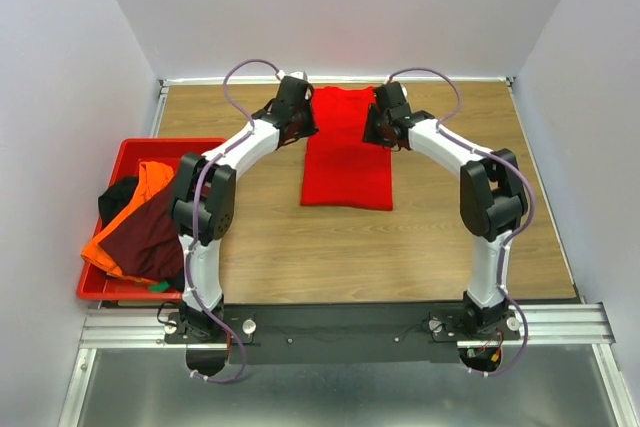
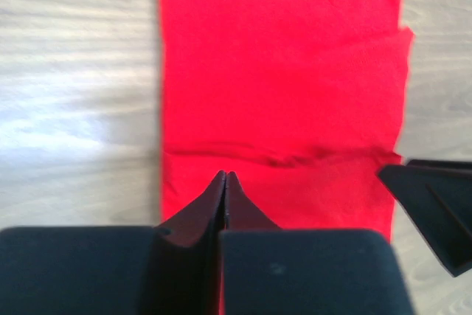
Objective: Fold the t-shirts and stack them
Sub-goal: Fold the tshirt
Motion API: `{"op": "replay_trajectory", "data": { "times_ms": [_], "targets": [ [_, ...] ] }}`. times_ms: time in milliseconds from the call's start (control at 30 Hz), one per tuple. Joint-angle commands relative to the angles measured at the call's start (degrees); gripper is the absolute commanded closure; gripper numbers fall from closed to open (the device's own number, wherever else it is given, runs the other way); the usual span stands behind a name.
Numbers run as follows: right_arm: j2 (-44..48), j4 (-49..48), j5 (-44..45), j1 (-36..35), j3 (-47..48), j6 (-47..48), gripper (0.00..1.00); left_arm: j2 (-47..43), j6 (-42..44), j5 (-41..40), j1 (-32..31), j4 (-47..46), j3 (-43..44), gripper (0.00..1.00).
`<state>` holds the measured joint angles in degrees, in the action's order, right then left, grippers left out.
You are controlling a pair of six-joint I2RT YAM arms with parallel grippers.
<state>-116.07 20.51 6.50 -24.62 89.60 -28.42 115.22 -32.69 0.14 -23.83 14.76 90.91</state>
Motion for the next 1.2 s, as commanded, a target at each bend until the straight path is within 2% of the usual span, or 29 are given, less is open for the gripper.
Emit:
{"op": "replay_trajectory", "data": {
  "times_ms": [0,200,433,600,1167],
  "targets": [
    [0.6,-0.7,-2.0,-3.2,-0.4,0.4,0.51,-0.5,-1.0,-0.4,-2.6,-0.1,-2.9,1.00],
    [-3.5,-0.8,-2.5,-5.1,2.1,1.2,0.52,3.6,-1.4,-0.4,-3.1,1.1,-0.6,1.00],
    [-9.3,-0.6,-1.4,-5.1,7.2,2.8,0.52,10.5,-0.3,-3.6,-2.9,4.3,7.2,1.00],
    [-11.2,-0.6,0.4,-4.8,7.9,3.5,0.52,14.3,-0.3,-4.1,-1.5,5.4,8.7,1.00],
    [-4.1,-0.8,1.2,0.2,-0.2,4.7,0.51,14.8,-0.4,-4.2,-0.1,4.8,5.2,1.00]
  ]
}}
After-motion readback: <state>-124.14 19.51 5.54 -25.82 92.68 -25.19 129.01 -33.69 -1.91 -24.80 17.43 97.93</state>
